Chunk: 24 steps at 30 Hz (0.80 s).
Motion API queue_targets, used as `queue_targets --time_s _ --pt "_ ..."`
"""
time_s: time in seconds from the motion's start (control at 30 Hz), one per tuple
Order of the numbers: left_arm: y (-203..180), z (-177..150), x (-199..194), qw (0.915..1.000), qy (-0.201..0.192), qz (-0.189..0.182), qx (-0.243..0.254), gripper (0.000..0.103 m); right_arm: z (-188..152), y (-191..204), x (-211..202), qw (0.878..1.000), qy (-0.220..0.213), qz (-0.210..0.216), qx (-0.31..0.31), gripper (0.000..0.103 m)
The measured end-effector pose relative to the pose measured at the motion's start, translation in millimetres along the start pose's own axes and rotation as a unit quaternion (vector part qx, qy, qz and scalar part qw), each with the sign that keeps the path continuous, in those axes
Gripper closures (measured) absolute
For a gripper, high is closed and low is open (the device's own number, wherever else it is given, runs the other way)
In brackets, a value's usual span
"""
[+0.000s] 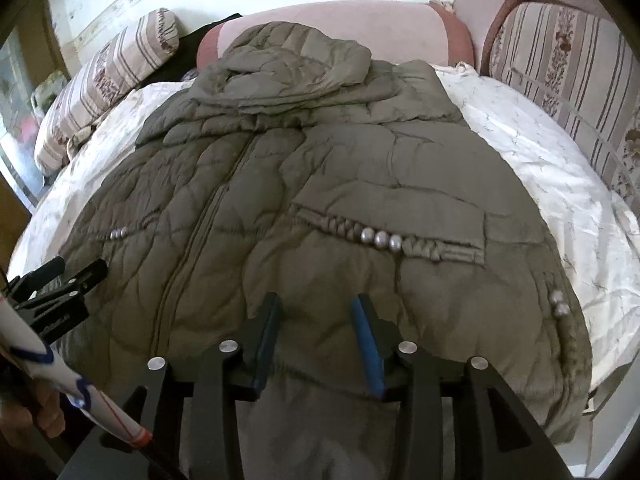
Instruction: Fold large clothes
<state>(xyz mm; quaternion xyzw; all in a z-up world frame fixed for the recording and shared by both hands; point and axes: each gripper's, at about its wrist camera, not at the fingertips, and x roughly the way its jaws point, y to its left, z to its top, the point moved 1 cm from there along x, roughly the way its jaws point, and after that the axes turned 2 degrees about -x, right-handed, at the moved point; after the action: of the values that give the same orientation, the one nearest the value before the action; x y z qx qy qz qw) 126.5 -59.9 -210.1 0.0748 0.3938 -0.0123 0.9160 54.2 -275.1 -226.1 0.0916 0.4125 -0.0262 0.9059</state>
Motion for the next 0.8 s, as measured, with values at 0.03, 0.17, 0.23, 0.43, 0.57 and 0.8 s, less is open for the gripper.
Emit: queue_targets --time_s 0.03,0.17,0.23,0.43,0.57,0.8 --pt "-1 -3 0 1.0000 -0.001 0.003 0.003 0.020 -3 1 -2 1.000 -0.001 -0.003 -0.002 0.059" --pt "-4 -7 2 0.9998 -0.004 0.012 0.013 0.020 -18 6 -3 1.000 0.003 -0.009 -0.008 0.057" --pt "-4 -9 3 0.9998 -0.005 0.012 0.015 0.019 -24 10 -3 1.000 0.001 -0.019 -0.022 0.056" --pt "-5 -12 4 0.9996 -0.013 0.014 0.020 0.019 -35 12 -4 0.998 -0.009 -0.032 -0.046 0.055" --pt "-4 -16 4 0.9993 -0.024 0.017 0.022 0.018 -41 11 -5 0.998 -0.020 -0.034 -0.048 0.053" --pt "-1 -23 2 0.9990 -0.038 0.019 0.018 0.015 -49 13 -8 0.996 -0.041 -0.045 -0.066 0.051"
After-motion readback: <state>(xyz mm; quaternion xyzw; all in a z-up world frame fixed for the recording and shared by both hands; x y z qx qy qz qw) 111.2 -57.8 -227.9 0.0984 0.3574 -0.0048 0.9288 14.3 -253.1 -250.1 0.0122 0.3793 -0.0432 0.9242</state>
